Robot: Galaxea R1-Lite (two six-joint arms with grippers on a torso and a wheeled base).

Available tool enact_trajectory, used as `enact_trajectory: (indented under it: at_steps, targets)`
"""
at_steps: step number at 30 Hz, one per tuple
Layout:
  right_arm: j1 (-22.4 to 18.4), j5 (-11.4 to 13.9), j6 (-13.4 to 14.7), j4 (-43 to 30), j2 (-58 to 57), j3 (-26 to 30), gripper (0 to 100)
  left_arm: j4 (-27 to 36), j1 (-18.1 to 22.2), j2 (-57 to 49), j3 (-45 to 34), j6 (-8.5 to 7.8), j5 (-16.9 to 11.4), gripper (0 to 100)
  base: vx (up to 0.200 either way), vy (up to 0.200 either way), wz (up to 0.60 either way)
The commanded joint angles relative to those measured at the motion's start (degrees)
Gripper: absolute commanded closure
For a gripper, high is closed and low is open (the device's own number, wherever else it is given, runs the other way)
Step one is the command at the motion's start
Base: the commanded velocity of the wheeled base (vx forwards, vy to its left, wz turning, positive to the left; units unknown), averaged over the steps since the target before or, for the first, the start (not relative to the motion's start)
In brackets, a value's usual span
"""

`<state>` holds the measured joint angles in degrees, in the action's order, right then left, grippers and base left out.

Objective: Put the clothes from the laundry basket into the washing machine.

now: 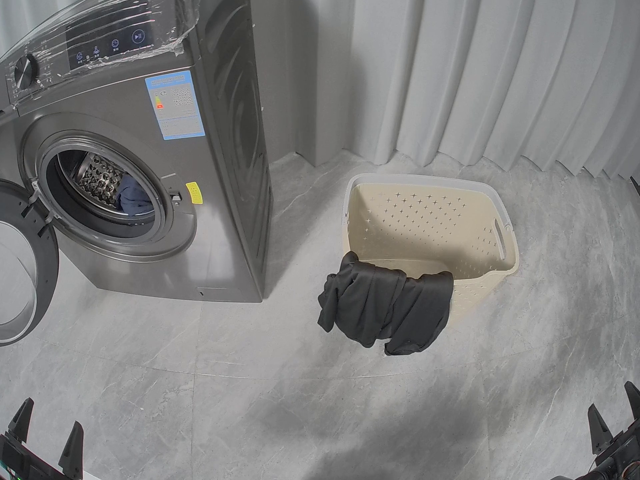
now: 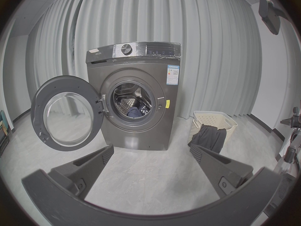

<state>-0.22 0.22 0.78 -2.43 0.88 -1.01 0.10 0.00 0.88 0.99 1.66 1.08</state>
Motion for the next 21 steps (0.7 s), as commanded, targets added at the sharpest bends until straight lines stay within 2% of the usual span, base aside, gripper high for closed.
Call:
enact_trajectory:
  at_steps: [1,2,10,11,12,13,15,16,18,21]
  targets:
    - [-0.13,-0.04,0.1,-0.04,-0.61,0.13,0,-0.01,0.0,-0.53,-0.99,0.01,0.06,0,0.0,0.0,0.0]
    - [-0.13,0.04,0.01,-0.04,-0.61,0.13,0,-0.01,0.0,-0.53,-0.99,0.01,-0.03,0,0.0,0.0,0.0]
    - [-0.13,0.04,-0.69,0.67,-0.7,0.13,0,-0.01,0.0,-0.53,-0.99,0.01,-0.03,0,0.0,-0.2,0.0]
    - [-0.04,0.13,-0.96,1.9,-0.88,-1.54,0,-0.01,0.0,-0.53,-0.99,0.1,-0.03,0,0.0,-0.2,0.0]
    - [0.04,0.31,-0.6,4.71,-0.17,-5.49,0,-0.01,0.0,-0.53,-0.99,0.19,0.06,0,0.0,-0.2,0.0]
    - [0.04,0.31,-0.6,4.71,-0.17,-5.49,0,-0.01,0.0,-0.53,-0.99,0.19,0.06,0,0.0,-0.2,0.0]
    - [0.4,0.13,0.36,7.44,10.02,-19.99,0,-0.01,0.0,-0.53,-0.99,0.19,-0.12,0,0.0,-0.1,0.0]
    - [0.92,0.04,0.71,7.17,13.45,-23.25,0,-0.01,0.0,-0.53,-0.99,0.19,-0.12,0,0.0,0.0,0.0]
    - [1.8,0.4,1.68,6.12,17.23,-25.18,0,-0.01,0.0,-0.53,-0.99,0.19,-0.03,0,0.0,0.0,0.0]
    - [4.35,2.68,3.17,3.92,25.58,-24.39,0,-0.01,0.0,-0.53,-0.99,0.1,-0.21,0,0.0,0.0,0.0]
